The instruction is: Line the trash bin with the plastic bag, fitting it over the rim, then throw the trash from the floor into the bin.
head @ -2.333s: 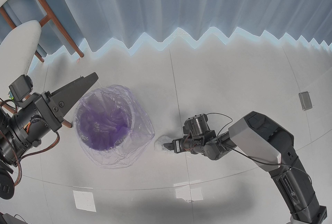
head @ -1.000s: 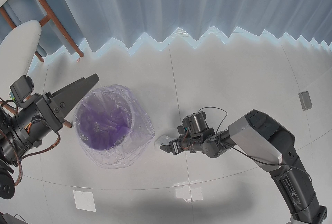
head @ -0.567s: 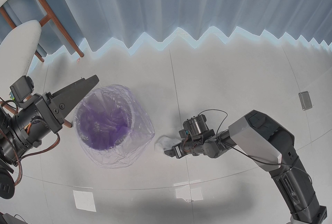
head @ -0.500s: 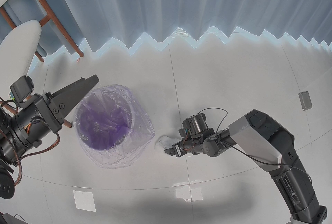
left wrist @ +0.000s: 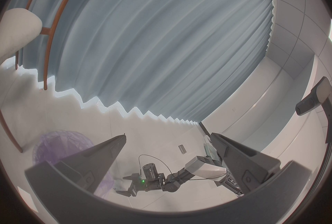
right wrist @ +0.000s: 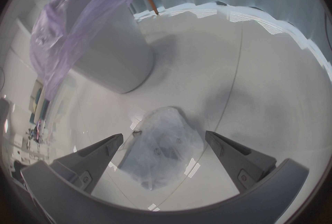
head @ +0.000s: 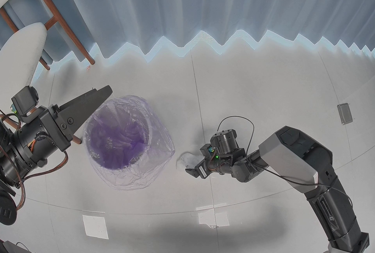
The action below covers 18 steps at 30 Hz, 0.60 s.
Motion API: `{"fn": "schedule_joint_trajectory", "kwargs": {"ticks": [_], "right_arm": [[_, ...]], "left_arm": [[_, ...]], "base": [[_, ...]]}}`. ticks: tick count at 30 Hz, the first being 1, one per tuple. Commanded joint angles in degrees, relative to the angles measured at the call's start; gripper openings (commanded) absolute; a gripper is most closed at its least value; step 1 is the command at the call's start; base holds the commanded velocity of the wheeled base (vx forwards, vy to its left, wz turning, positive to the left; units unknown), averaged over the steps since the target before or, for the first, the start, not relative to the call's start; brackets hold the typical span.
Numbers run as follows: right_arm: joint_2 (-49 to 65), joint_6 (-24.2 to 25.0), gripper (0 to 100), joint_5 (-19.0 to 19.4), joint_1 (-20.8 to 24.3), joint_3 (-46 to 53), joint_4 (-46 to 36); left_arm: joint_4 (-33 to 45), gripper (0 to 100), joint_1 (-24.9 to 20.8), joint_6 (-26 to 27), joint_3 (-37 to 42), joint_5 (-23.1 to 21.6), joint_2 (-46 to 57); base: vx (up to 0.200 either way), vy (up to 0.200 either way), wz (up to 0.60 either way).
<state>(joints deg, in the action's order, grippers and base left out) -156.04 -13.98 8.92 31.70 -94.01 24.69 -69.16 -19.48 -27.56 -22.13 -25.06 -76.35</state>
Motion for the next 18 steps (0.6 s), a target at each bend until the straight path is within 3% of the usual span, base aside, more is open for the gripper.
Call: {"fn": "schedule_joint_trajectory", "kwargs": {"ticks": [1, 6, 18], "right_arm": [[2.14, -4.74, 100, 2.85, -0.67, 4.28, 0.80], [2.85, -8.34, 100, 4.26, -1.55, 5.68, 1.33], [4.60, -10.28, 100, 8.04, -0.14, 11.13, 7.83]], "left_arm": [[-0.01, 100, -0.21, -0.03, 0.24, -0.07, 0.06], [-0.01, 100, -0.29, -0.03, 0.33, -0.07, 0.06], [-0.01, 100, -0.47, -0.03, 0.42, -0.07, 0.06]], "base": [[0.000, 0.000, 0.00], [0.000, 0.000, 0.00], [0.000, 0.000, 0.00]]}}
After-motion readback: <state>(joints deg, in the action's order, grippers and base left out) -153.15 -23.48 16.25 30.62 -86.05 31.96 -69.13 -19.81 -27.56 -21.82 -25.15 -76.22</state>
